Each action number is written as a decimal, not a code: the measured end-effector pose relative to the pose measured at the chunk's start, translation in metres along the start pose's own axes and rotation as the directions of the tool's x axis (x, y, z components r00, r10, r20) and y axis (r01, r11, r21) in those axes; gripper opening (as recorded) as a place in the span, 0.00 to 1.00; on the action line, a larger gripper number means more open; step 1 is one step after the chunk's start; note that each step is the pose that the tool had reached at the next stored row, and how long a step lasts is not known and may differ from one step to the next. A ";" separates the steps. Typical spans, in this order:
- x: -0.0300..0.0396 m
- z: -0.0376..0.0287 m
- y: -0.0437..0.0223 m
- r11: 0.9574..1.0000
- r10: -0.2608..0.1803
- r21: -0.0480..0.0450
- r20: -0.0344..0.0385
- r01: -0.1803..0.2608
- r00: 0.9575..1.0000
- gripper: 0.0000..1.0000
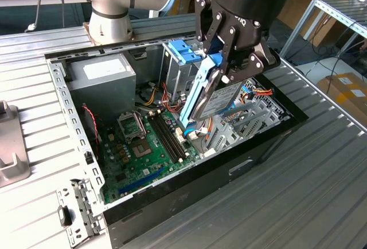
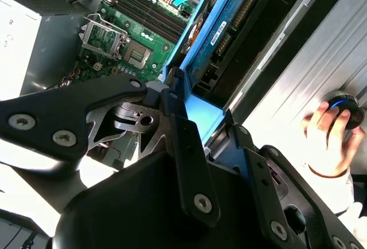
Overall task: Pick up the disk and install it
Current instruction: 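Insert the disk into the insertion slot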
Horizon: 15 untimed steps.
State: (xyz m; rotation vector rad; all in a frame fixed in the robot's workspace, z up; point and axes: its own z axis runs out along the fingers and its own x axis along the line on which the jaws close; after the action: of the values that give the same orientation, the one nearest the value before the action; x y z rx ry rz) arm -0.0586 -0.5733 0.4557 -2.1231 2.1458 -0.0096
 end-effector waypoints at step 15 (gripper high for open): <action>0.0002 0.0039 -0.0085 1.000 0.000 0.000 0.000 0.000 1.000 0.37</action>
State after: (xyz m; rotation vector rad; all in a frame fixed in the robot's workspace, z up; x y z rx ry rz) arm -0.0498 -0.5733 0.4526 -2.1231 2.1458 -0.0095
